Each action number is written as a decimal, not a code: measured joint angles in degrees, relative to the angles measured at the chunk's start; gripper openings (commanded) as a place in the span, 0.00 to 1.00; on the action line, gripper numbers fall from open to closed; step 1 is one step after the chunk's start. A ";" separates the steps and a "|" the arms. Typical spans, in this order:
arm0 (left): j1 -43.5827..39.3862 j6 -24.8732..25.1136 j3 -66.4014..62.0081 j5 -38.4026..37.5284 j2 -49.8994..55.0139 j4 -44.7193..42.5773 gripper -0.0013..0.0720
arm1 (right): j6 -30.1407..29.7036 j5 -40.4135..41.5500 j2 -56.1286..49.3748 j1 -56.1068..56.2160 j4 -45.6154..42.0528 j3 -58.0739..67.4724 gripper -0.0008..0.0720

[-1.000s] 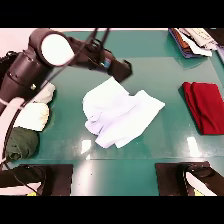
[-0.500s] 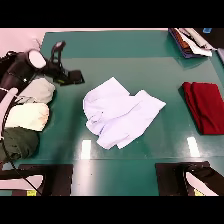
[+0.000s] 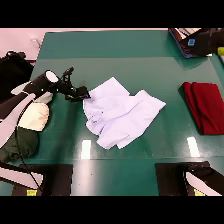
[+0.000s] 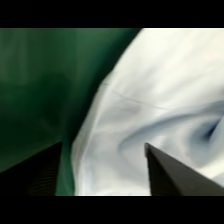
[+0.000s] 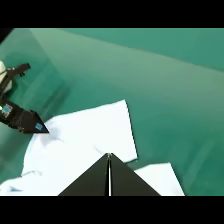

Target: Fold the shirts.

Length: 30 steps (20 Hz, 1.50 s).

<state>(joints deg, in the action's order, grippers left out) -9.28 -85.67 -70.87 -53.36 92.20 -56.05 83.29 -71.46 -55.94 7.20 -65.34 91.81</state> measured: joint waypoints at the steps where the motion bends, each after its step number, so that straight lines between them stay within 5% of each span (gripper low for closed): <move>1: -0.11 0.39 0.07 0.04 0.26 0.68 0.17 | 0.02 -0.52 0.17 -0.28 -0.57 -1.29 0.03; 2: -0.09 0.76 0.09 0.24 0.48 1.14 0.05 | 0.02 -0.94 0.55 -0.92 -0.83 -2.97 0.03; 5: -0.17 1.86 -1.70 -0.13 0.83 1.70 0.05 | 0.07 -1.84 2.21 -5.49 -1.42 -10.67 0.05; 7: -0.17 2.93 -4.96 -1.51 0.96 1.70 0.05 | 0.13 -3.56 2.38 -10.82 -1.57 -16.65 0.66; 8: -0.17 3.39 -7.13 -2.19 0.96 1.79 0.05 | 0.11 -4.81 1.86 -13.55 -1.81 -19.47 0.75; 12: -0.17 4.35 -14.95 -5.55 1.01 1.90 0.05 | -0.70 -7.23 -4.02 -21.22 -0.96 -29.73 0.74; 18: -0.17 4.61 -18.67 -9.18 1.07 1.53 0.05 | -3.23 0.48 -16.70 -20.26 9.84 -35.08 0.67; 20: -0.17 4.63 -18.95 -9.75 1.05 1.49 0.05 | -3.52 2.45 -20.33 -18.16 11.93 -34.01 0.35; 21: -0.17 4.61 -19.06 -10.01 1.07 1.46 0.05 | -3.65 3.17 -21.75 -17.14 12.50 -33.33 0.05; 25: -0.07 4.09 -19.37 -10.49 -0.44 0.76 0.05 | -4.90 5.68 -23.61 -14.01 13.62 -29.79 0.03; 30: 1.66 3.65 -28.48 -10.49 -11.15 -4.17 0.04 | -7.67 4.37 -12.61 -14.88 13.97 -19.91 0.03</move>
<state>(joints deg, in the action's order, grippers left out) -7.62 -82.02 -99.35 -63.86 81.06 -60.23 75.61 -67.09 -68.55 -7.68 -51.37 71.90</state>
